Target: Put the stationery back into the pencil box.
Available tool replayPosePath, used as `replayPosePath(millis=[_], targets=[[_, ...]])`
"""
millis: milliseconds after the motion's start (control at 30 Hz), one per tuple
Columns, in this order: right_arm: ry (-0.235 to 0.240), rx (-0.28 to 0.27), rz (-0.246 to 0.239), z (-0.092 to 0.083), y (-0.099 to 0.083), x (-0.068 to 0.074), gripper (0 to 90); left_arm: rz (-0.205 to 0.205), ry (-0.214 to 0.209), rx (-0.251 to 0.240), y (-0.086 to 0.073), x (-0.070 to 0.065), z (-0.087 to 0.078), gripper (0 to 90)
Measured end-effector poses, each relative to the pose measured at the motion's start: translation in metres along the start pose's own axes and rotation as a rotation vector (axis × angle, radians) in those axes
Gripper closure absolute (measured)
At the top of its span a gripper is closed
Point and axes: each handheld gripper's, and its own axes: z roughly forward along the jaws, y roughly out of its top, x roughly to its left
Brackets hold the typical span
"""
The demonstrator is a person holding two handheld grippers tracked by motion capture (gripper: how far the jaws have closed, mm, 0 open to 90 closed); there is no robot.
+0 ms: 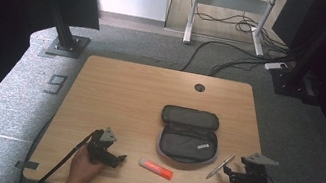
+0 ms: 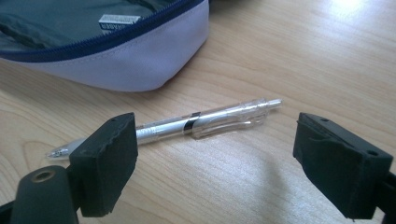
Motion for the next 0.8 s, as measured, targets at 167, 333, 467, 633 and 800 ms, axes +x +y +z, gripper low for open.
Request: replayPosePath(millis=[167, 333, 467, 633, 800], targets=[[-0.001, 0.014, 0.002, 0.006, -0.001, 0.000, 14.1, 0.000, 0.000, 0.000, 0.000, 0.000, 0.000, 0.0], [0.007, 0.004, 0.004, 0.009, 0.001, 0.004, 14.0, 0.000, 0.000, 0.000, 0.000, 0.000, 0.000, 0.0], [-0.004, 0.005, -0.004, 0.013, 0.005, 0.007, 14.0, 0.000, 0.000, 0.001, 0.000, 0.000, 0.000, 0.0], [-0.019, 0.006, -0.009, 0.017, 0.008, 0.009, 14.0, 0.000, 0.000, 0.001, 0.000, 0.000, 0.000, 0.0], [-0.031, 0.011, -0.012, 0.021, 0.009, 0.011, 14.0, 0.000, 0.000, 0.000, 0.000, 0.000, 0.000, 0.0]])
